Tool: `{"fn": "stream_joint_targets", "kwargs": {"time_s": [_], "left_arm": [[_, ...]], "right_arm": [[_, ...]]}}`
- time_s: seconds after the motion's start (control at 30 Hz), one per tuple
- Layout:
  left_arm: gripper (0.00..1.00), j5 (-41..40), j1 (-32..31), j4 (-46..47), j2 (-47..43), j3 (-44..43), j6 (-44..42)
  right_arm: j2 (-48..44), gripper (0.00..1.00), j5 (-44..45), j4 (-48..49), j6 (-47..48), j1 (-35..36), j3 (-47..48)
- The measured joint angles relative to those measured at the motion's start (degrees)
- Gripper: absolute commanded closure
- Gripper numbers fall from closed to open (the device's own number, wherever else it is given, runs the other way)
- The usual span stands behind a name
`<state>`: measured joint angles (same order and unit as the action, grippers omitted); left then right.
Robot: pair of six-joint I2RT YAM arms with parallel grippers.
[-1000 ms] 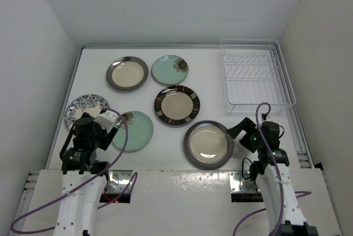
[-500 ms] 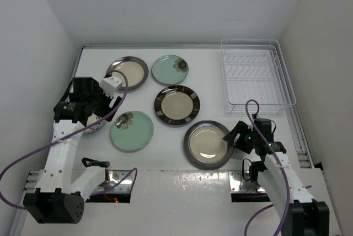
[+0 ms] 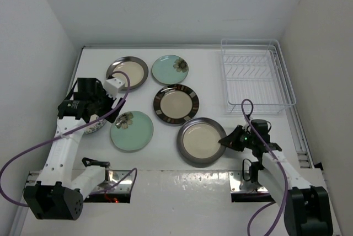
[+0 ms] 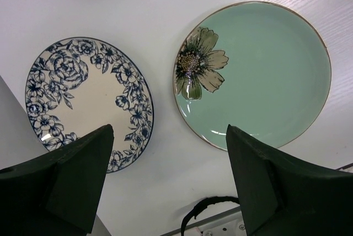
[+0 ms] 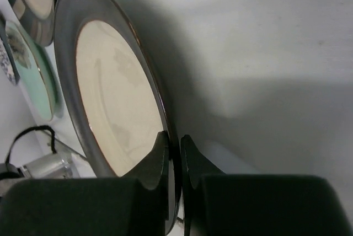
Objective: Load the plates into the dish rack
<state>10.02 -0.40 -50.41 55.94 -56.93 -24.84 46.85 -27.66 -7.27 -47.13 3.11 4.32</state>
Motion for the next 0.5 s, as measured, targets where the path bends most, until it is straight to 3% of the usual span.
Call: {"fn": "stream_joint_targets", "kwargs": {"time_s": [0.1, 0.23, 0.37, 0.5], "left_arm": [[0.12, -0.11, 0.0, 0.24, 0.0, 0.24, 0.02], [0.12, -0.02, 0.0, 1.27, 0.57, 0.55, 0.02], [0.12, 0.2, 0.0, 2.82, 3.21, 0.55, 0.13], [0.12, 0.59, -0.35, 3.61, 8.09, -0.44, 0.57]], "right_arm": [[-2.62, 1.0, 0.0, -3.43, 2.51, 1.44, 1.92], [-9.64, 1.0, 0.87, -15.54, 10.23, 4.17, 10.38], [-10.64, 1.0, 3.34, -25.97, 17.18, 4.74, 24.87], [0.11, 1.0, 5.2, -31.41, 22.08, 4.76, 47.76]]}}
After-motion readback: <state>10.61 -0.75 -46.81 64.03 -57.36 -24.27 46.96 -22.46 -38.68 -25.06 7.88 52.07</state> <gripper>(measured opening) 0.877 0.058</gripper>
